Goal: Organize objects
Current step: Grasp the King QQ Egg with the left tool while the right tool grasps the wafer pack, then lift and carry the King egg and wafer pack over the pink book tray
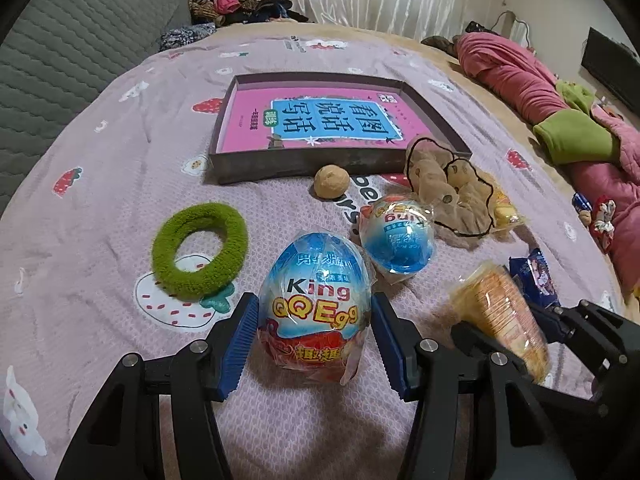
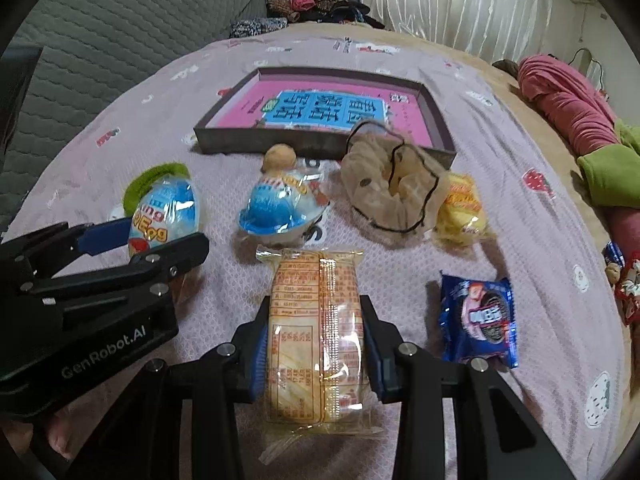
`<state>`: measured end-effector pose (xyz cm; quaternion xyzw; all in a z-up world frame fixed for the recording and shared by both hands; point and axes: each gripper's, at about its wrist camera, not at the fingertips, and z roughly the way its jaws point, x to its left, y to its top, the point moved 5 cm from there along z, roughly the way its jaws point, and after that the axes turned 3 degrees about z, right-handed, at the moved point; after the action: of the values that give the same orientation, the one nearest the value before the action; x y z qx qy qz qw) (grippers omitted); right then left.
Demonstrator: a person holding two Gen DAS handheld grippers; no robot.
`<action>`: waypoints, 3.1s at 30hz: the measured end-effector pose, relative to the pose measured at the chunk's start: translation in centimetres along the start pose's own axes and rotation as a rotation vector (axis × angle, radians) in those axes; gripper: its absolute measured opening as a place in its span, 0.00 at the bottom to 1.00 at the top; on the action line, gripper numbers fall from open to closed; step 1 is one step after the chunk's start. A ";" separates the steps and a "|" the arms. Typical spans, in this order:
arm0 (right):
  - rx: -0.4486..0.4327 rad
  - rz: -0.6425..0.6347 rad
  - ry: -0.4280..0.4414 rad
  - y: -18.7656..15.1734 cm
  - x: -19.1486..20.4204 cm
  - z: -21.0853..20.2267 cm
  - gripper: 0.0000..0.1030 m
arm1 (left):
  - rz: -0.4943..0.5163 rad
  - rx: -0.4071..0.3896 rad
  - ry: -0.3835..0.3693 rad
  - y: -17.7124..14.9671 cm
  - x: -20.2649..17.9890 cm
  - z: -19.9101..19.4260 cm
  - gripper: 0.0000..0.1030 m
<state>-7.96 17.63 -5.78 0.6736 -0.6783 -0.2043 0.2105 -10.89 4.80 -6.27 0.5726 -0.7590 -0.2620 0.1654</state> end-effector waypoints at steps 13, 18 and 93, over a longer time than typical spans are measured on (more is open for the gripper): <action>-0.054 -0.001 -0.020 1.6 -0.6 -2.4 0.38 | 0.000 -0.056 0.030 1.2 -0.3 -3.3 0.57; -0.079 0.005 -0.024 2.1 -0.9 -3.5 0.38 | -0.003 -0.069 0.037 1.7 0.0 -4.0 0.57; -0.308 0.027 -0.006 21.5 -5.8 -3.5 0.38 | -0.028 -0.168 0.095 20.0 2.8 0.4 0.57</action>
<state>-23.73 23.65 9.13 0.6235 -0.6487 -0.3049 0.3123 -27.54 6.30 5.01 0.5790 -0.7176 -0.2995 0.2451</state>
